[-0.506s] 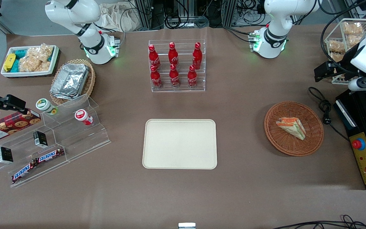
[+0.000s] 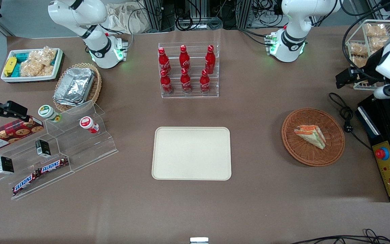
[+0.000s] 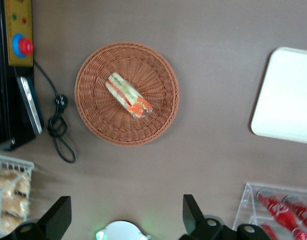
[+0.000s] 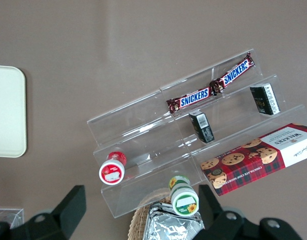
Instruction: Place sandwich from basket to tray
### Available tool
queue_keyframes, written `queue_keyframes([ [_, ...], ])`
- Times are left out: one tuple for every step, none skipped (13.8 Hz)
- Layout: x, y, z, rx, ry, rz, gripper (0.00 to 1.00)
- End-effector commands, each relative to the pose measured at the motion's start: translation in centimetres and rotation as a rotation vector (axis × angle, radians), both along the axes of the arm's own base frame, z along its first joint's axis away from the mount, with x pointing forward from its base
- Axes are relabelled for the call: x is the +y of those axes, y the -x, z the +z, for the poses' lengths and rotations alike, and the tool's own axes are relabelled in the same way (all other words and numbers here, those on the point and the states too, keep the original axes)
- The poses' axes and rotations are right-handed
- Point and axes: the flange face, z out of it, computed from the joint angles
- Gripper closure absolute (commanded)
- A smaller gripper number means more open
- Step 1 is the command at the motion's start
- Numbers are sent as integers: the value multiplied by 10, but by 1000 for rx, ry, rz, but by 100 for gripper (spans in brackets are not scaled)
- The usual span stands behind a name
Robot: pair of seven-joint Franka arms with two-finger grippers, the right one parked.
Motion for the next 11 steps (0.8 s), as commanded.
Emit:
queue_keyframes([
  [2,-5,-33,45,-23,169,0],
  [3,-6,-46,42,-21,197,0],
  [16,-8,-69,47,-23,256,0],
  [21,-9,-93,27,-23,298,0],
  [23,-8,-118,13,-24,334,0],
  [29,-7,-143,13,-28,394,0],
  [36,-5,-169,14,-32,453,0],
  [39,-5,-192,9,-31,514,0],
  [45,-3,-217,15,-35,568,0],
  [47,-3,-236,10,-35,596,0],
  [49,-1,-255,8,-36,616,0],
])
